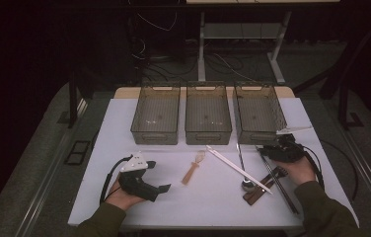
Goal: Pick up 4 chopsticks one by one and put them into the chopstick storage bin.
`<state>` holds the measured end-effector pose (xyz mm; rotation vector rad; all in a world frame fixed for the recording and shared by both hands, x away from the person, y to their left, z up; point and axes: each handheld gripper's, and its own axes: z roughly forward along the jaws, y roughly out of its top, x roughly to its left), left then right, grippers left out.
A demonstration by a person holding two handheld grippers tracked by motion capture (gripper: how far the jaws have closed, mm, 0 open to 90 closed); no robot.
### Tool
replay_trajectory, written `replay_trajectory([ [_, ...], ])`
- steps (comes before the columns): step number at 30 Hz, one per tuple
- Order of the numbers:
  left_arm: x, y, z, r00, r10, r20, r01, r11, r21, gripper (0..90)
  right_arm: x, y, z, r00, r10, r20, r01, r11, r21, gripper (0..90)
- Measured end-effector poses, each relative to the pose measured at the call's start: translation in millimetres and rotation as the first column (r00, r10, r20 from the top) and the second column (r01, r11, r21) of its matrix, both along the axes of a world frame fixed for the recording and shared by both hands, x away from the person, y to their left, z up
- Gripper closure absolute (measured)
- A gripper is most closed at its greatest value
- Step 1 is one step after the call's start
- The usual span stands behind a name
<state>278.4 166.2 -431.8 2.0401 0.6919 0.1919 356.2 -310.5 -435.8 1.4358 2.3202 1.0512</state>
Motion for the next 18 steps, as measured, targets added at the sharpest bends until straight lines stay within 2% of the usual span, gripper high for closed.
replay_trajectory([
  [7,0.1,0.3,0.0,1.0,0.0,0.0,0.0,1.0,-0.002,1.0,5.8,4.9,-7.2,0.9997,-0.004,-0.024,0.003,1.0,-0.025,74.0],
  [18,0.4,-0.2,0.0,1.0,-0.003,-0.002,0.003,1.0,0.0,1.1,5.5,9.2,-10.1,0.9996,0.001,-0.027,-0.003,0.998,-0.058,77.4],
])
